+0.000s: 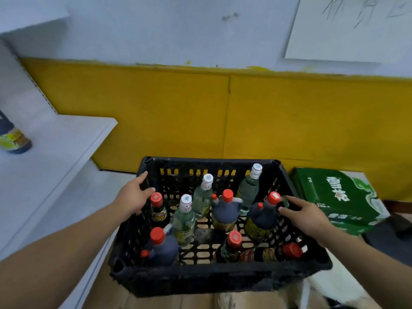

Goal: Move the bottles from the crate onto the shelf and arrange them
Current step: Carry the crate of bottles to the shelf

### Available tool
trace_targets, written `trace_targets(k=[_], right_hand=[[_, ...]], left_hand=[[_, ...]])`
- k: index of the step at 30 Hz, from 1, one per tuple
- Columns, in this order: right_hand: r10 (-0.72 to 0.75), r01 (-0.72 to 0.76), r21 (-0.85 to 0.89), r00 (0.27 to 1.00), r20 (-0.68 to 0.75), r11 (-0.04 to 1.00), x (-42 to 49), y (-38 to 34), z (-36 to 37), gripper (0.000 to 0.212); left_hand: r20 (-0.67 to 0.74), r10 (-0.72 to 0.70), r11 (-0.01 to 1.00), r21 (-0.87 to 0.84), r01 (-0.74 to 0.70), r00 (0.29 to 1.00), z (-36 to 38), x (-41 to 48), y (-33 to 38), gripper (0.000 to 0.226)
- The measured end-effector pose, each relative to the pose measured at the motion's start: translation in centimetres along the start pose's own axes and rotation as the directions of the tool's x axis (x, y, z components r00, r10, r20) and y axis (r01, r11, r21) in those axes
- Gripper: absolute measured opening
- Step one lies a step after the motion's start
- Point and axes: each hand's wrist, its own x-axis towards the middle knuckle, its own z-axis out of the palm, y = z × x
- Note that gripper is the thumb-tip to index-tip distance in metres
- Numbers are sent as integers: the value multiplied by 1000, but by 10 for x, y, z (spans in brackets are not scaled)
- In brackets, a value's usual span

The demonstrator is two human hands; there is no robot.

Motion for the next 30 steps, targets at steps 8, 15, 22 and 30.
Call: trace_targets(k=[8,15,22,30], right_hand=[[-3,5,-115,1000,19,993,118,-57,3,60],[103,-104,-74,995,-9,992,177,-88,58,58],[258,-258,32,966,-8,966,227,-94,159,54],[285,-290,84,956,75,953,311,-69,257,45]], left_hand=[[-5,-65,994,-83,64,998,14,111,24,63],[63,-48,999,-6,48,997,23,231,1,64],[170,64,987,132,-87,983,28,349,-46,66],[188,9,986,165,-40,982,72,433,-108,66]])
